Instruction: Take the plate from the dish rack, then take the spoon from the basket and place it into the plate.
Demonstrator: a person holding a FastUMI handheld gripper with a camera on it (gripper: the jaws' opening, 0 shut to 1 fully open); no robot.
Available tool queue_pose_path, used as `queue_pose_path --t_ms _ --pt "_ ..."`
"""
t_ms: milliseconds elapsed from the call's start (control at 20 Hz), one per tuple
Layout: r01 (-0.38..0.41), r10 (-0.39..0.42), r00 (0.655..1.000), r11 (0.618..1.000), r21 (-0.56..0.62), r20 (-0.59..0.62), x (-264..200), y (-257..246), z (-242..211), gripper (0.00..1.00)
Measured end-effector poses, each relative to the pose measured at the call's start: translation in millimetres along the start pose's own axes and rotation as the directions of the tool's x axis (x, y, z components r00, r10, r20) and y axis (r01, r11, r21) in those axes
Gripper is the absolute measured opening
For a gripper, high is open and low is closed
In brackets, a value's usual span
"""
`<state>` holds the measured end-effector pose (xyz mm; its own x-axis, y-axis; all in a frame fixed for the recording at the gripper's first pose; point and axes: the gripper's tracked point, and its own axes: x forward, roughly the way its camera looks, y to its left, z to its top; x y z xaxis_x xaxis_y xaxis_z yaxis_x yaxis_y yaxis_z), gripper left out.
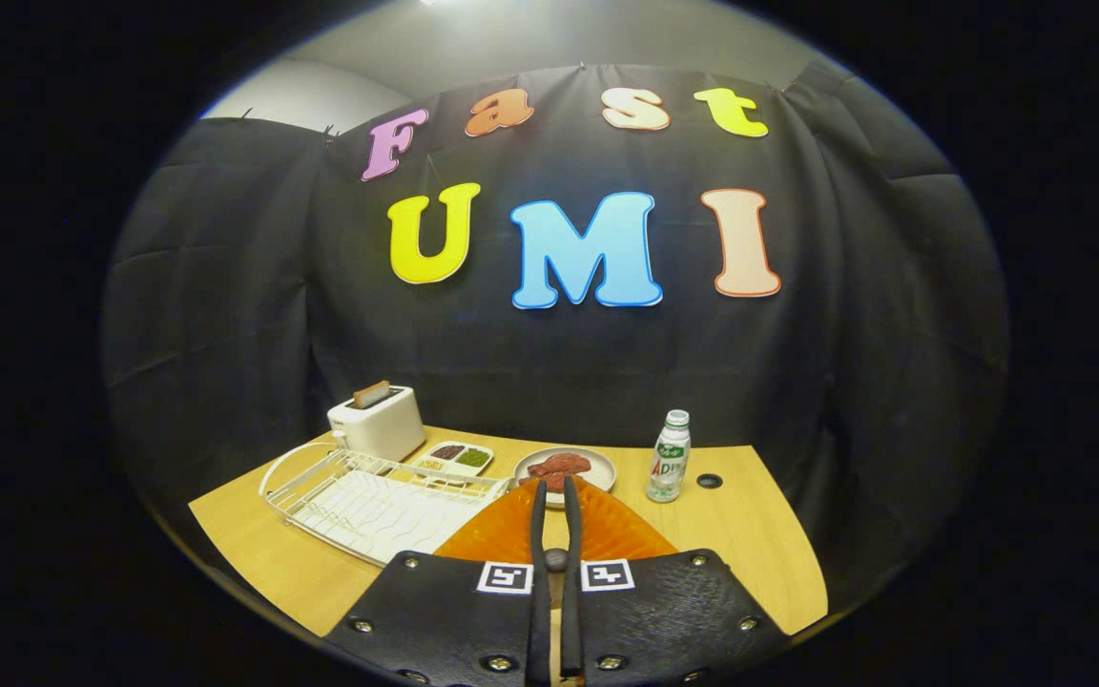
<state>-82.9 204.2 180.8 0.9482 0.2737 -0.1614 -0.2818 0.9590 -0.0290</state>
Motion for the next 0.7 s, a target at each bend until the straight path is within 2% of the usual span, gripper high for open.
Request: queue_pose_path --t_ms 300,700 --pt "-0.059 0.058 0.996 0.998 -0.006 -0.071 -6 47 -39 0.04" --pt "-0.154 0.15 0.978 0.988 -0.018 -0.142 12 101 -67 0.04"
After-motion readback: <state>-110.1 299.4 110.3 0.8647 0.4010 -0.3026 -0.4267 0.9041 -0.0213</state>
